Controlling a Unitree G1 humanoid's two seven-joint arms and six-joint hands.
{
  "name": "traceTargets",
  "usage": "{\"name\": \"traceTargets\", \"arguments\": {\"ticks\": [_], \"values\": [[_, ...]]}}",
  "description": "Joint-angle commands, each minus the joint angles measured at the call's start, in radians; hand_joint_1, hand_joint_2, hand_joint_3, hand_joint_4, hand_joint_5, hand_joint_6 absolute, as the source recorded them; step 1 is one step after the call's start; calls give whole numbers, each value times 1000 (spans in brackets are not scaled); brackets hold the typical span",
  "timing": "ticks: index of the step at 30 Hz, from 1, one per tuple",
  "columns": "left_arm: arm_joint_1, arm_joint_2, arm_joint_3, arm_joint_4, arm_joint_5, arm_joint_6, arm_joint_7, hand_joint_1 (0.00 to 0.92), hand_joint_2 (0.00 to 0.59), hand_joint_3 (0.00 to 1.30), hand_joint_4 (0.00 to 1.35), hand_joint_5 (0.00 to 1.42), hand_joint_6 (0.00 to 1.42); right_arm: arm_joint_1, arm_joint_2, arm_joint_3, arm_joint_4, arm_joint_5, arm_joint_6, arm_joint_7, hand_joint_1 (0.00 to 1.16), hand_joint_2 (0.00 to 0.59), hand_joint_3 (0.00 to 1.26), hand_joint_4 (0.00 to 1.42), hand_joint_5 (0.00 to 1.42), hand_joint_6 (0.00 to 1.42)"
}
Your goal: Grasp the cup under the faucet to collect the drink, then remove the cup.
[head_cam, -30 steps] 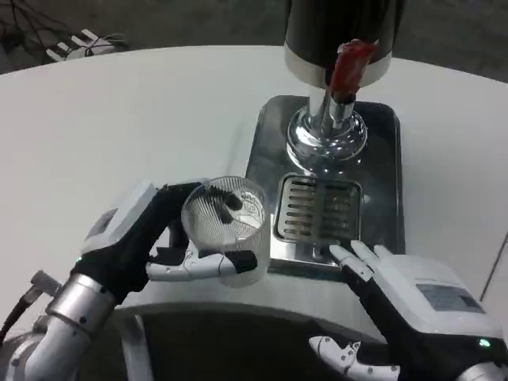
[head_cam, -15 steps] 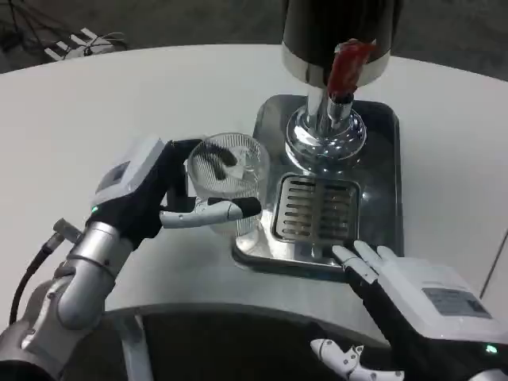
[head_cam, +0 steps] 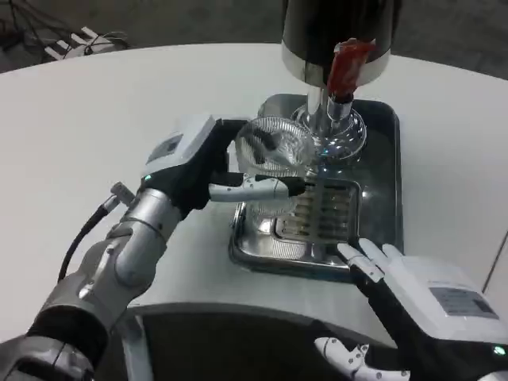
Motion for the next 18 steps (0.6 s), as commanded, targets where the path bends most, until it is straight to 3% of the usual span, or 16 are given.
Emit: {"name": "traceTargets", "arguments": {"ticks": [1,7,13,16,18], "values": [[-46,-19,-26,20,10,19,22,524,0,1033,1148,1231,1124,18,4,-13,-20,17,-9,-11,317,398,85,0,0,184],[-85,-41,-69,38,36,65,2,520,0,1028,1138,1221,1106,32,2,-27,-31,28,-10,-10,317,398,85,0,0,191],[-110,-48,-106,45,48,101,-22,498,0,945,1029,1140,996,44,0,-40,-41,38,-11,-10,317,398,85,0,0,202],[-115,-47,-116,45,47,106,-35,429,0,843,889,1023,844,46,-2,-45,-43,42,-12,-9,317,398,85,0,0,206],[-119,-44,-127,44,53,111,-48,330,11,770,768,910,716,48,-2,-49,-44,45,-13,-9,317,398,85,0,0,207]]}}
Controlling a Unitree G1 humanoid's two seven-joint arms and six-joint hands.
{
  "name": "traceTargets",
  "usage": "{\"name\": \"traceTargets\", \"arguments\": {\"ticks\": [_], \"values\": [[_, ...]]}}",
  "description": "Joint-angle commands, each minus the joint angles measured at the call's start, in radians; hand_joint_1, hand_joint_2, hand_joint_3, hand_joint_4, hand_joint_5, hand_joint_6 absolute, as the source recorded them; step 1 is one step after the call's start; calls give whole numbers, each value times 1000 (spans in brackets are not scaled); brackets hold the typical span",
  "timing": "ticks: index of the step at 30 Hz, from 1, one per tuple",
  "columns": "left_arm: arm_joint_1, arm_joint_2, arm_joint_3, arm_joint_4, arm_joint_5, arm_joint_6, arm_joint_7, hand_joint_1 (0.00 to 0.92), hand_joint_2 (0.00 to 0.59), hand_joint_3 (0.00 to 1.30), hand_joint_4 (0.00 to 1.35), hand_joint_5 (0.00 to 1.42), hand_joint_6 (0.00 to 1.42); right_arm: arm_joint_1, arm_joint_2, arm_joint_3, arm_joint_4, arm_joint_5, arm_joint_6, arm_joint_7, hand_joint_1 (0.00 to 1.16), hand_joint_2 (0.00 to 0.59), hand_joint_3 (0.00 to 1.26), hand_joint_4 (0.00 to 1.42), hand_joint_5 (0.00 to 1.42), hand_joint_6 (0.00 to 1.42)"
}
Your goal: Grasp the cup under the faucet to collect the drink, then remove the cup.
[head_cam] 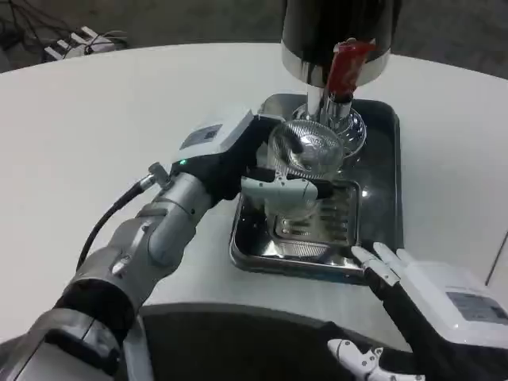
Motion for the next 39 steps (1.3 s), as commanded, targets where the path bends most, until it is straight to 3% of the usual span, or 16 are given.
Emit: {"name": "traceTargets", "arguments": {"ticks": [1,2,3,7,13,19,22,31,39], "values": [[-21,3,-28,7,16,15,-31,291,16,745,713,841,665,15,0,-7,-23,11,-13,-9,317,398,85,0,0,208],[-22,6,-34,7,18,19,-40,262,15,696,667,749,609,16,1,-8,-23,12,-12,-9,317,398,85,0,0,209],[-23,9,-37,8,18,22,-48,231,12,636,534,660,556,16,1,-9,-23,14,-12,-10,317,398,85,0,0,210],[-26,17,-47,5,17,36,-61,179,0,472,288,453,463,16,2,-9,-21,16,-12,-11,317,398,85,0,0,213],[-25,32,-48,-3,18,35,-66,147,0,414,219,382,402,16,5,-4,-18,15,-11,-12,317,398,88,0,0,214],[-26,42,-35,-12,-3,16,-118,66,1,126,8,245,308,10,10,0,-13,16,-7,-11,316,398,93,0,0,215],[-29,44,-30,-15,-16,14,-150,19,0,6,0,135,251,8,13,2,-11,16,-6,-10,316,398,94,0,0,215],[0,64,-1,-71,-57,-37,-212,0,0,0,0,0,181,7,21,8,-7,16,-3,-9,316,398,94,0,0,215],[108,156,58,-225,-117,-100,-272,0,0,0,0,20,180,9,26,13,-1,19,-1,-8,316,398,96,0,0,216]]}}
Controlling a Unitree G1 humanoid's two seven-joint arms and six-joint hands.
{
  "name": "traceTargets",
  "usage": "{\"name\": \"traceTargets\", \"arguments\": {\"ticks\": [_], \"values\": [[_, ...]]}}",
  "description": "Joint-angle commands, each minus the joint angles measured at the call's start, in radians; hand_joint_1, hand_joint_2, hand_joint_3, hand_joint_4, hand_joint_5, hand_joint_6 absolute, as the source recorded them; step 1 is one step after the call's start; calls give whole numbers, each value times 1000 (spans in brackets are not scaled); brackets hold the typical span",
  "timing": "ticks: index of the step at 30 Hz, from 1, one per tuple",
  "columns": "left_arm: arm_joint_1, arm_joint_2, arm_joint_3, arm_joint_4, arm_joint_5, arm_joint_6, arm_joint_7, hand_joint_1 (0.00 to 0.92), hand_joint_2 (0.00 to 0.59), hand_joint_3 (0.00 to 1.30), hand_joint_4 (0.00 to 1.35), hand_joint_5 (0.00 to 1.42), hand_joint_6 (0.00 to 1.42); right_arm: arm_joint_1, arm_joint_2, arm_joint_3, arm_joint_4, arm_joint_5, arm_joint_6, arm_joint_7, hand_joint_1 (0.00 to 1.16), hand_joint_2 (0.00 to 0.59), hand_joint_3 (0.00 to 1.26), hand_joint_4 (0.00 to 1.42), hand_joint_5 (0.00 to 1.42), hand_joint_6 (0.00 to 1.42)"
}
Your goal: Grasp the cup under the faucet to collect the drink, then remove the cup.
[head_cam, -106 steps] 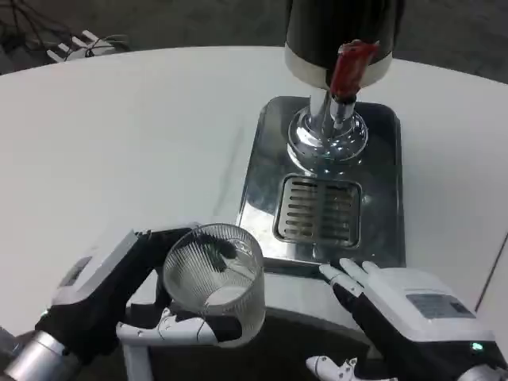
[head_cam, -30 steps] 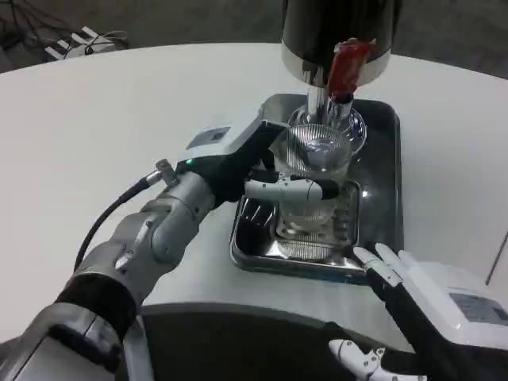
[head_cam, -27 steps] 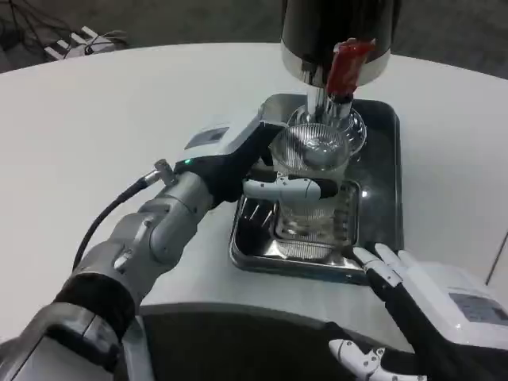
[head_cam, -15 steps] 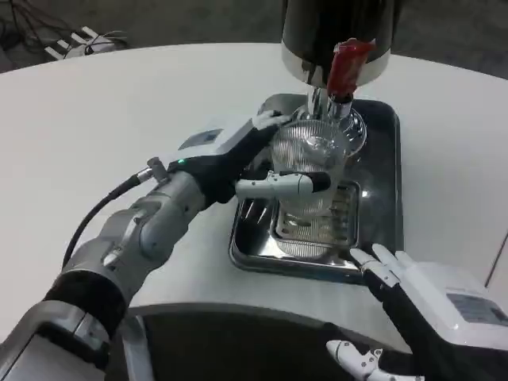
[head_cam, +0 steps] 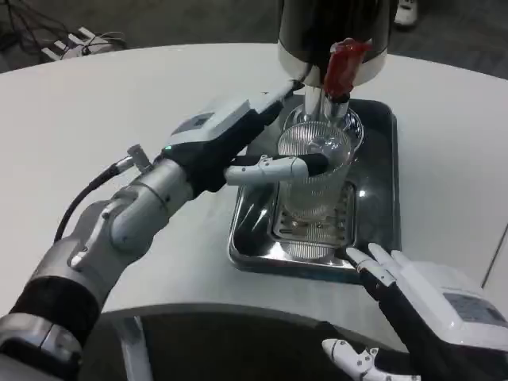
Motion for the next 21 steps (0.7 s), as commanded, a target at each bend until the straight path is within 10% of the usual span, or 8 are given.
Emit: {"name": "traceTargets", "arguments": {"ticks": [1,12,21], "values": [[65,56,22,-66,-26,-19,-46,0,0,0,0,21,180,5,5,3,1,3,-2,-7,316,398,97,0,0,216],[317,66,260,-305,-383,-175,-123,0,19,96,56,167,261,7,11,-1,-2,1,2,-5,316,398,104,0,0,216],[185,30,323,-339,-611,-83,-388,0,34,141,140,277,289,-14,9,3,6,-2,2,2,316,398,104,0,0,216]]}}
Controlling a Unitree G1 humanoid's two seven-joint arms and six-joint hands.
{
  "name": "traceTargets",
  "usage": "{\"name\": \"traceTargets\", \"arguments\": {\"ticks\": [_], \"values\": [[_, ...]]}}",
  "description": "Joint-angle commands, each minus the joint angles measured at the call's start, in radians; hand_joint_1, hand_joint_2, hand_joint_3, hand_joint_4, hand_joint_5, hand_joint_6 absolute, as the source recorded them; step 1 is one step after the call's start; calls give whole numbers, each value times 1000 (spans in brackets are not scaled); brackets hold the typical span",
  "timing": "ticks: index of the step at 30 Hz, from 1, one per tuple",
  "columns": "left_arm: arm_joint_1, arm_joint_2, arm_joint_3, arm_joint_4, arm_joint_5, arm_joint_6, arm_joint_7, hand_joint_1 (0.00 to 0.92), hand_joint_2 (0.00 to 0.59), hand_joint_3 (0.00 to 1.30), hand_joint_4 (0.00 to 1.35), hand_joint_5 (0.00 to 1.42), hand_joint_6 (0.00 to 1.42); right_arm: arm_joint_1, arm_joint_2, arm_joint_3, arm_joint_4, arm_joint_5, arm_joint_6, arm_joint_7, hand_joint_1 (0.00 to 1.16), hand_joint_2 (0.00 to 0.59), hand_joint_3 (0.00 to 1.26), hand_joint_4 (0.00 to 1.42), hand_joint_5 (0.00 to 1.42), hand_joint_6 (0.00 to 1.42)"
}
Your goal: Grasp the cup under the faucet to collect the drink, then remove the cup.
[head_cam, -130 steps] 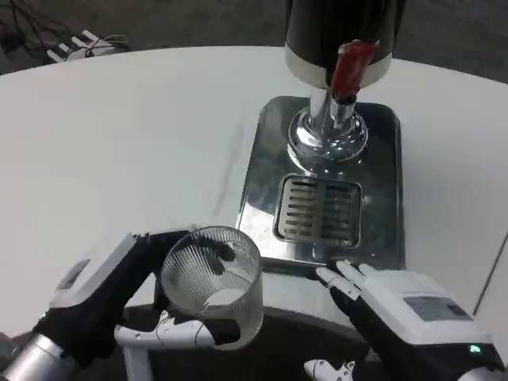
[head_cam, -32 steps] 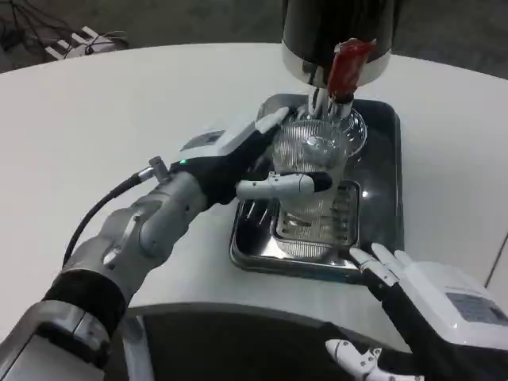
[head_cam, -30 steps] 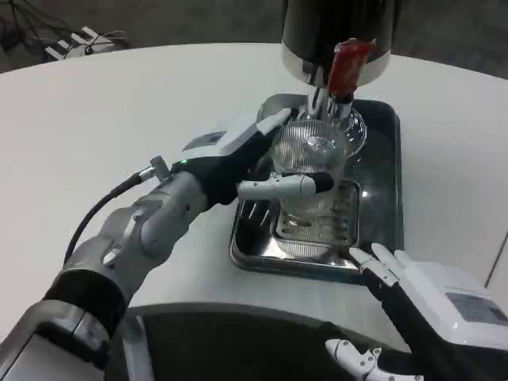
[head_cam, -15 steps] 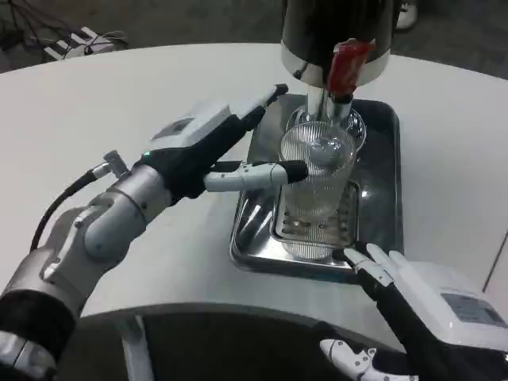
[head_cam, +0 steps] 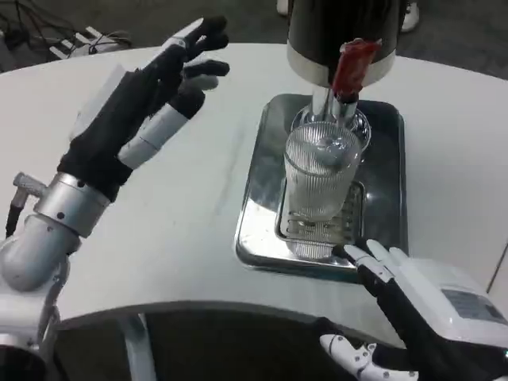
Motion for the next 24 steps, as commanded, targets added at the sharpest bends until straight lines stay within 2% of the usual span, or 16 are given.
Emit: {"name": "traceTargets", "arguments": {"ticks": [1,12,24], "values": [[-117,-10,-2,9,-32,56,-113,0,38,146,138,274,290,0,-1,1,-3,-2,-2,2,316,398,104,0,0,216],[-327,-82,-35,155,-4,144,-267,0,47,163,138,282,303,13,2,1,-19,-8,-3,-2,316,398,104,0,0,216],[-393,-118,-38,270,11,182,-337,0,49,194,158,289,312,17,2,-2,-17,-1,-6,-7,316,398,104,0,0,216]]}}
